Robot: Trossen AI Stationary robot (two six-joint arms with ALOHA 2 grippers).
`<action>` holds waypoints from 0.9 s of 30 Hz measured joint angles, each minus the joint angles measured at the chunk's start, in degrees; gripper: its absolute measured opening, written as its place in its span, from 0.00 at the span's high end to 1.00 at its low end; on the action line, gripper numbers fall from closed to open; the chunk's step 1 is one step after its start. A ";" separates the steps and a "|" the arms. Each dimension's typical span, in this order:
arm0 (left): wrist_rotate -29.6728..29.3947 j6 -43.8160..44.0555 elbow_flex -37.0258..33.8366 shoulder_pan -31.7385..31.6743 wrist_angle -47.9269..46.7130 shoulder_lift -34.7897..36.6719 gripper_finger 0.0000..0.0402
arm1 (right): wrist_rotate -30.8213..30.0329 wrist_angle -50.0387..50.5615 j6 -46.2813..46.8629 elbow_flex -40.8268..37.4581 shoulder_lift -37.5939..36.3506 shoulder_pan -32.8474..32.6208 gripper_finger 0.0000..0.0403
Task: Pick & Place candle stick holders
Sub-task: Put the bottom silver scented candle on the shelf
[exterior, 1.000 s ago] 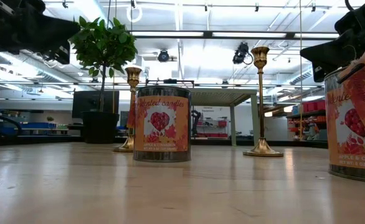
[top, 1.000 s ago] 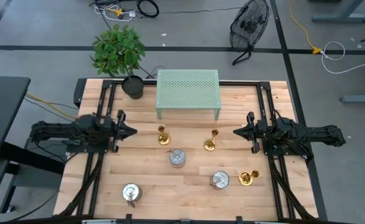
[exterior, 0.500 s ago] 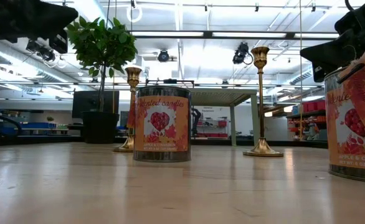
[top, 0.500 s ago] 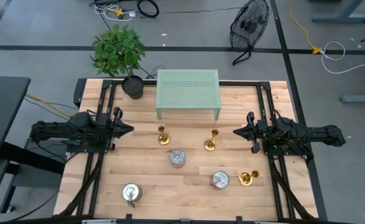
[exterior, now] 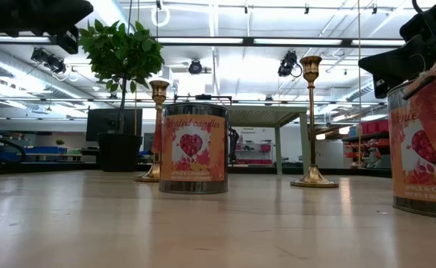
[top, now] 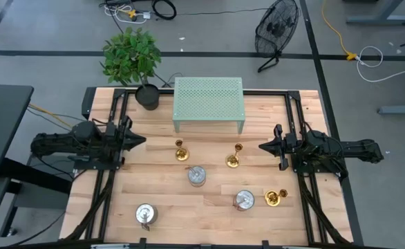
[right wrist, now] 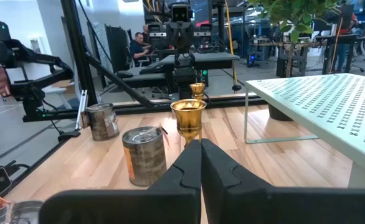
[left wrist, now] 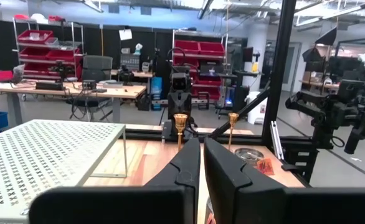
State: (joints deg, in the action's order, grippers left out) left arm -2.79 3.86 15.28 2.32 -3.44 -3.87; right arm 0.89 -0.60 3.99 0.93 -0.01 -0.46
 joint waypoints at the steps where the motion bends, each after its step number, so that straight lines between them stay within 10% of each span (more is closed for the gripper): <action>1: 0.00 0.00 0.56 -0.01 -0.15 -0.81 0.93 | 0.01 0.00 -0.01 0.01 0.00 0.01 0.99; 27: 8.78 -0.08 13.92 0.00 -0.26 -23.20 0.93 | 0.00 -0.01 -0.01 0.01 0.00 -0.01 0.99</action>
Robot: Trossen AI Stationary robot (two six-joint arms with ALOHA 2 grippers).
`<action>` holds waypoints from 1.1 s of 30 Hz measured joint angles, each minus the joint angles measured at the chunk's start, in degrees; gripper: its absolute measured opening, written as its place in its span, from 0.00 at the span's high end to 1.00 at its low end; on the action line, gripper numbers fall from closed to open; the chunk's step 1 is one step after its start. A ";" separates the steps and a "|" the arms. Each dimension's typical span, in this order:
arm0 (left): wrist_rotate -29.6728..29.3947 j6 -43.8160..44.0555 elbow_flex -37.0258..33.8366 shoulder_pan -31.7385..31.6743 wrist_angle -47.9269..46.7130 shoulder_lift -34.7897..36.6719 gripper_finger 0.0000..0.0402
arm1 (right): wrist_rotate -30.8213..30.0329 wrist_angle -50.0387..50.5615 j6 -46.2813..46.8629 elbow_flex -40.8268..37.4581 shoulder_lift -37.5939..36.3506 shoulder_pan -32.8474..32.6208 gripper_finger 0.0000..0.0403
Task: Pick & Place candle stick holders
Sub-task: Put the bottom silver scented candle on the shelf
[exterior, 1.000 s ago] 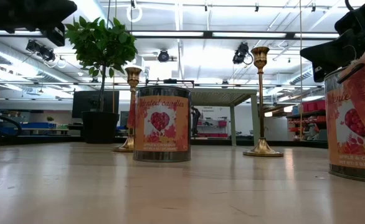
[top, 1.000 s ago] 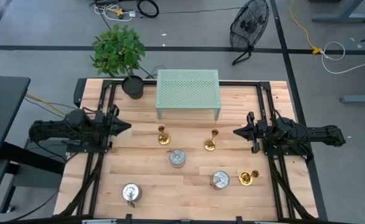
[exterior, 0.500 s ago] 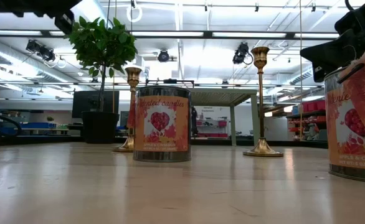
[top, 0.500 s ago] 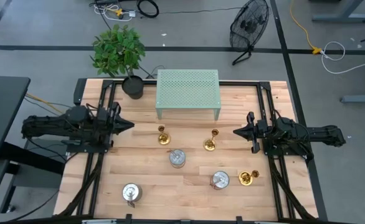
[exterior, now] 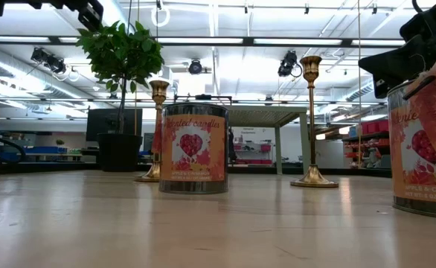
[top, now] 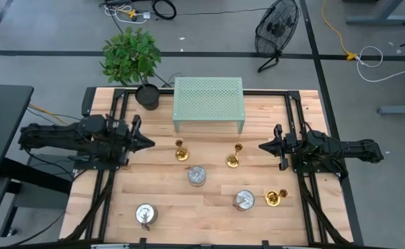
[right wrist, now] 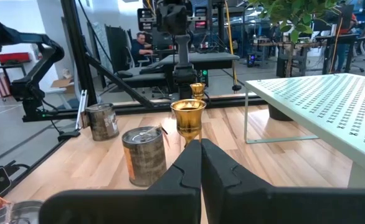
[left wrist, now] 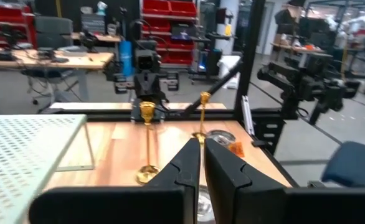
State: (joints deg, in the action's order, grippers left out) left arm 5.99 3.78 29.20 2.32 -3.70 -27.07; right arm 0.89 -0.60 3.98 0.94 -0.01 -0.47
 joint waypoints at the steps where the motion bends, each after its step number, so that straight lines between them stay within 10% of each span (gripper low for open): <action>1: 0.63 0.02 0.06 0.01 0.12 -0.55 0.93 | 0.00 0.00 0.01 -0.01 0.00 0.02 0.99; 33: 12.29 -0.56 3.58 0.14 -0.72 -3.36 0.93 | 0.00 0.00 0.01 0.01 0.00 0.00 0.99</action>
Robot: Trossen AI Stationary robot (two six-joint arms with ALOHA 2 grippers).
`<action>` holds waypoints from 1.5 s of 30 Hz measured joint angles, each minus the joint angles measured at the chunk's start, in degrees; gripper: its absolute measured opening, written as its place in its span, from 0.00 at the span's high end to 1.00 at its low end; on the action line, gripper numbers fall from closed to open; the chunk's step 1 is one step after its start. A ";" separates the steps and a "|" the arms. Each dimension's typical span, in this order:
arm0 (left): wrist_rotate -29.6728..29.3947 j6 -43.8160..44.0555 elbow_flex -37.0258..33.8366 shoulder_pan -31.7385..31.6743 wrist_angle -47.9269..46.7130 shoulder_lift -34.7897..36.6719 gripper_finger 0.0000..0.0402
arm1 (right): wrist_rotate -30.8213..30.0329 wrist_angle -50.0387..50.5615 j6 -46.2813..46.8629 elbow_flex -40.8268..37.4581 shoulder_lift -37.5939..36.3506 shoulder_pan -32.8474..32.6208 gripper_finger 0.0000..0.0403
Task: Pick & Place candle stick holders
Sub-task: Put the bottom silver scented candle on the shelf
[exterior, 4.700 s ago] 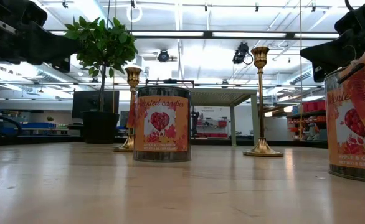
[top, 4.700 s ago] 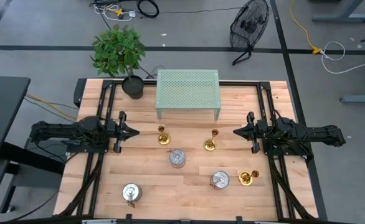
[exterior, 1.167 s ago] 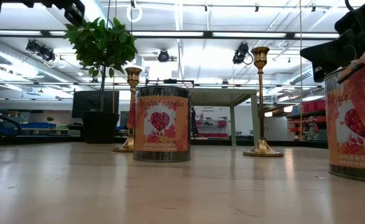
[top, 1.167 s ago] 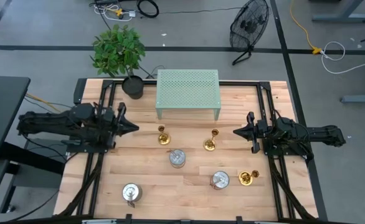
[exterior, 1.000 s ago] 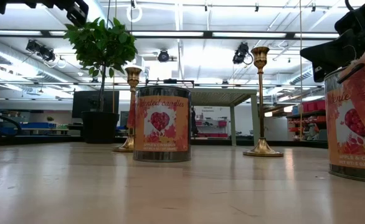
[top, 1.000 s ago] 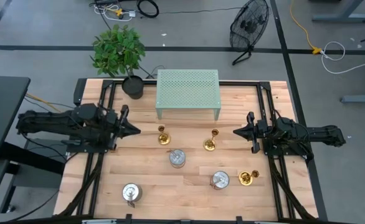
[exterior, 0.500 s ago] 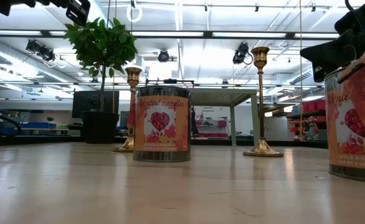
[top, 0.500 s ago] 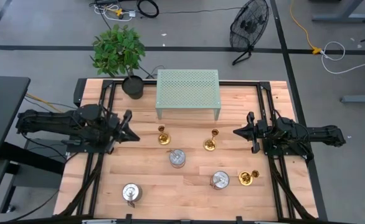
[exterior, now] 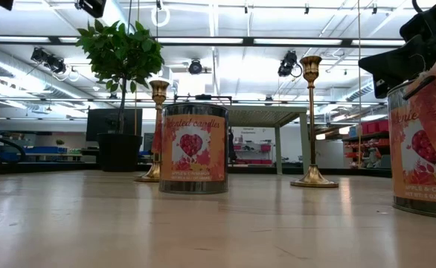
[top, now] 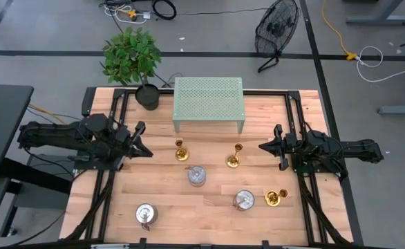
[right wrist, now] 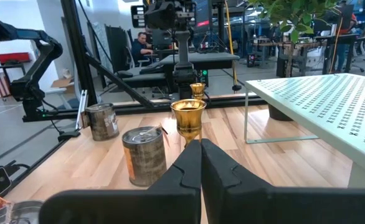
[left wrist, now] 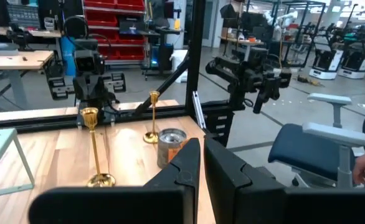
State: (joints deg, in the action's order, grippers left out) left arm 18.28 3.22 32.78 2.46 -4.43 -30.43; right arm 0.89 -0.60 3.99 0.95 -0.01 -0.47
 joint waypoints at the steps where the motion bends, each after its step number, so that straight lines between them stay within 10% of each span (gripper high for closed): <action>1: 0.00 -0.02 0.97 0.00 -0.82 -0.47 0.93 | 0.01 0.00 -0.01 0.00 0.00 0.01 0.99; 20: -0.09 -6.92 15.09 0.00 -15.67 -11.57 0.93 | 0.00 0.02 -0.01 -0.02 0.00 0.02 0.99; 45: -0.11 -6.86 15.71 0.59 -18.82 -13.44 0.93 | 0.01 0.00 -0.01 0.00 0.00 0.00 0.99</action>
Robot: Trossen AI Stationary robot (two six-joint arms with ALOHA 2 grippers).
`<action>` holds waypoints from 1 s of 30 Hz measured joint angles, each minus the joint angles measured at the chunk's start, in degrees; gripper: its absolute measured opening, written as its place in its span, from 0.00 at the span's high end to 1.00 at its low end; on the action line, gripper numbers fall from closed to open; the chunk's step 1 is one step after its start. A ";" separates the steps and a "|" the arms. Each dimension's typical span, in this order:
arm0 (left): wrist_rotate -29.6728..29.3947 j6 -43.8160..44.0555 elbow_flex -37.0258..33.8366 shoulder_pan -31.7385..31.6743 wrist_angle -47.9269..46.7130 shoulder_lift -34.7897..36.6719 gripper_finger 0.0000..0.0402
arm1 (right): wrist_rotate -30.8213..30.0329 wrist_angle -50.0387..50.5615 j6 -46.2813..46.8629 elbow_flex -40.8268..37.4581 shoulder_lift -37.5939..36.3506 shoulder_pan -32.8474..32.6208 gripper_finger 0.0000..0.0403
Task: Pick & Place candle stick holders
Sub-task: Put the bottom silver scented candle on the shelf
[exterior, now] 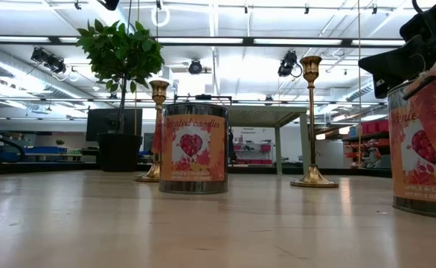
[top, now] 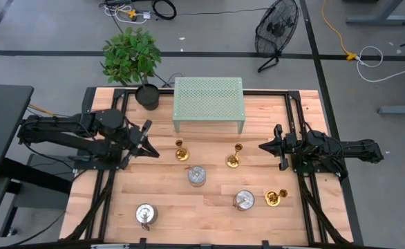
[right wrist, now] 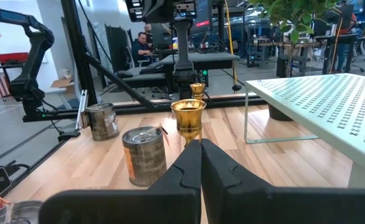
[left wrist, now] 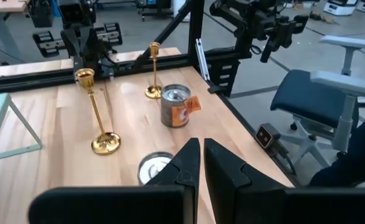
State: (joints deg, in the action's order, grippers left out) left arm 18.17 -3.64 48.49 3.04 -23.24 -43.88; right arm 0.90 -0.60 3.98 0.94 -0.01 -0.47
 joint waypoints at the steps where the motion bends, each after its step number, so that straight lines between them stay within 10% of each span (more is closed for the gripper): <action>1: -0.03 -0.02 0.01 0.56 -0.29 -0.03 0.93 | 0.00 0.00 0.00 -0.01 0.00 0.02 0.99; 30: -5.52 0.39 0.00 23.99 -5.61 -4.92 0.93 | 0.00 0.00 -0.01 -0.01 0.00 0.02 0.99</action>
State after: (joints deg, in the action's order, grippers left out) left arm 12.65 -3.25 48.49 27.04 -28.85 -48.80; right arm 0.90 -0.60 3.97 0.94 -0.01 -0.45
